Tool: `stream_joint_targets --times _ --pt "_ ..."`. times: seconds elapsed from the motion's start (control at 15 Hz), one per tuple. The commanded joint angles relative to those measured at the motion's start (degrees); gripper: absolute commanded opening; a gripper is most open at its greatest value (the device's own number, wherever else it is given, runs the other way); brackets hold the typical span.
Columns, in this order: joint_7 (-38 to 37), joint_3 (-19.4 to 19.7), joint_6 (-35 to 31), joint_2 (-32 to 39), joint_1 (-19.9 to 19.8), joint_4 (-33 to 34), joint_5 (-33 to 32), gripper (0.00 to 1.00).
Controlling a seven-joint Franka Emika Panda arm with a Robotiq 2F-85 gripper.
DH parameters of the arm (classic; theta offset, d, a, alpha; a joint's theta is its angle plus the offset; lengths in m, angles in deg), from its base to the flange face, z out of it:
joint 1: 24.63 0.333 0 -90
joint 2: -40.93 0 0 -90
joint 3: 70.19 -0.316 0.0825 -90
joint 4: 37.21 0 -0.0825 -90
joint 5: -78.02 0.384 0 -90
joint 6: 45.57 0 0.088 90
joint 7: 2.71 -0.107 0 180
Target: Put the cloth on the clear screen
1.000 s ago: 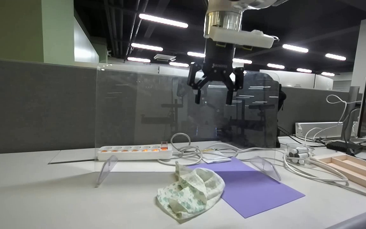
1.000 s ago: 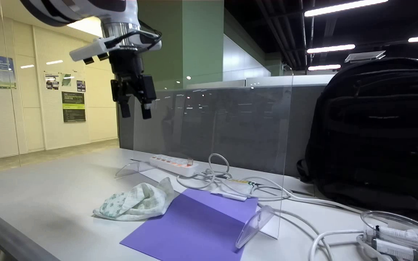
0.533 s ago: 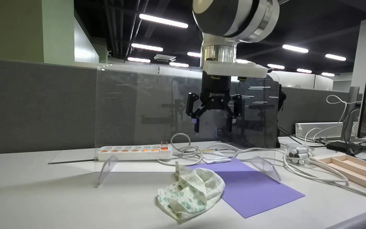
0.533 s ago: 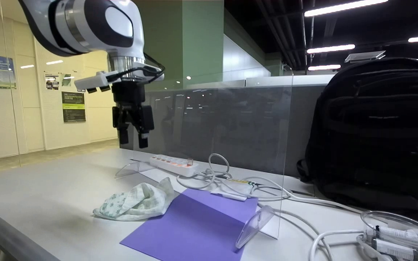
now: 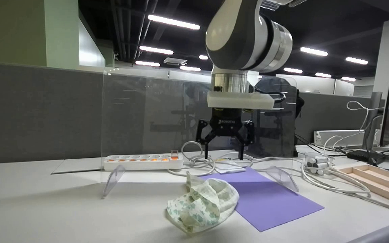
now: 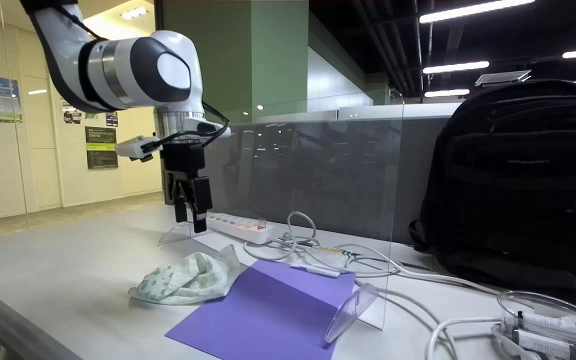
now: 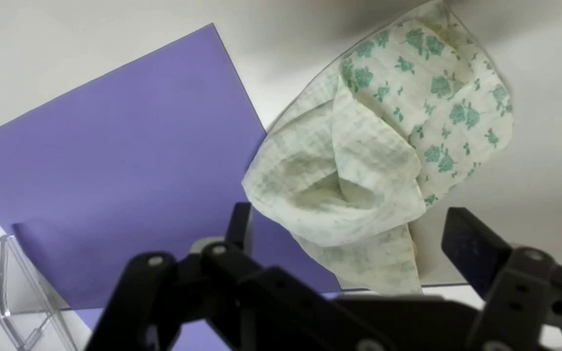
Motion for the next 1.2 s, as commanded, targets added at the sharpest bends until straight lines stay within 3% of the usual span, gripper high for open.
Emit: stream_joint_targets --times 0.0,0.53,1.0,1.07,1.13 --pt "-7.71 3.02 -1.56 3.64 3.08 1.65 -2.47 1.0" --pt "-9.95 7.16 -3.8 11.37 7.24 6.3 0.5 1.0" --pt "-8.29 8.02 -3.7 16.1 9.37 9.95 4.26 1.0" --pt "-8.34 8.08 -3.87 16.48 9.63 10.23 4.69 0.75" --pt "-8.28 8.17 -3.9 16.79 9.88 10.47 5.17 0.73"
